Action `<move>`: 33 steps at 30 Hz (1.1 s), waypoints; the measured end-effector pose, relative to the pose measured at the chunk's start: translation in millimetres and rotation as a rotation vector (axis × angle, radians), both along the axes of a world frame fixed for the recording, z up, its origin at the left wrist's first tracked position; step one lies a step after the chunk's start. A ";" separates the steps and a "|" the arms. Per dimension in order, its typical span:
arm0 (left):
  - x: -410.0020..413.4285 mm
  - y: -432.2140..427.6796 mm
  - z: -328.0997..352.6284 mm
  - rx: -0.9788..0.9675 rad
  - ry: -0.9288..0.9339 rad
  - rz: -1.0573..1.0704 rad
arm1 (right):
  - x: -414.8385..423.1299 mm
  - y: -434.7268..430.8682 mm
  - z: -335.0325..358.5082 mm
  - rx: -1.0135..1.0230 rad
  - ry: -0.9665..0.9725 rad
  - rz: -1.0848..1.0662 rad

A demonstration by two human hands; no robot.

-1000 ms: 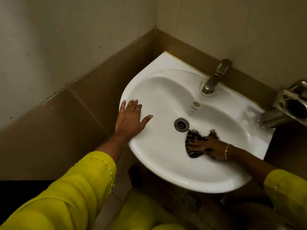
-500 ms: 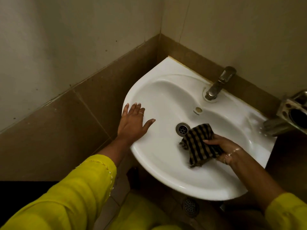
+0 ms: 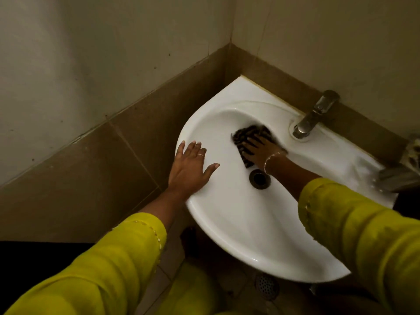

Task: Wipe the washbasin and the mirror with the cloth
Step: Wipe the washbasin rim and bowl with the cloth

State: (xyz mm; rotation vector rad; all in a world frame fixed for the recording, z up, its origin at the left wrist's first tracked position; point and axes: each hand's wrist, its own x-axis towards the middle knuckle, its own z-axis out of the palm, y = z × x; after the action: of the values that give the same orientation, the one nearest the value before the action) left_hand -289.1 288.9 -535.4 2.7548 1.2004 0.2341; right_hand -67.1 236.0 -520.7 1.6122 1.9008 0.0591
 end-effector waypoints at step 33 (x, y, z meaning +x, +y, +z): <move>0.3 -5.1 8.4 -0.041 -0.081 -0.015 | -85.3 -81.9 -3.1 0.187 2.304 -1.679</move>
State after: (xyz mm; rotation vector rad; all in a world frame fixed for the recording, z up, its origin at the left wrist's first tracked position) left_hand -288.8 283.8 -527.0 2.6909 1.1519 0.3123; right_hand -152.4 154.2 -523.9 -1.2873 0.0029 1.4737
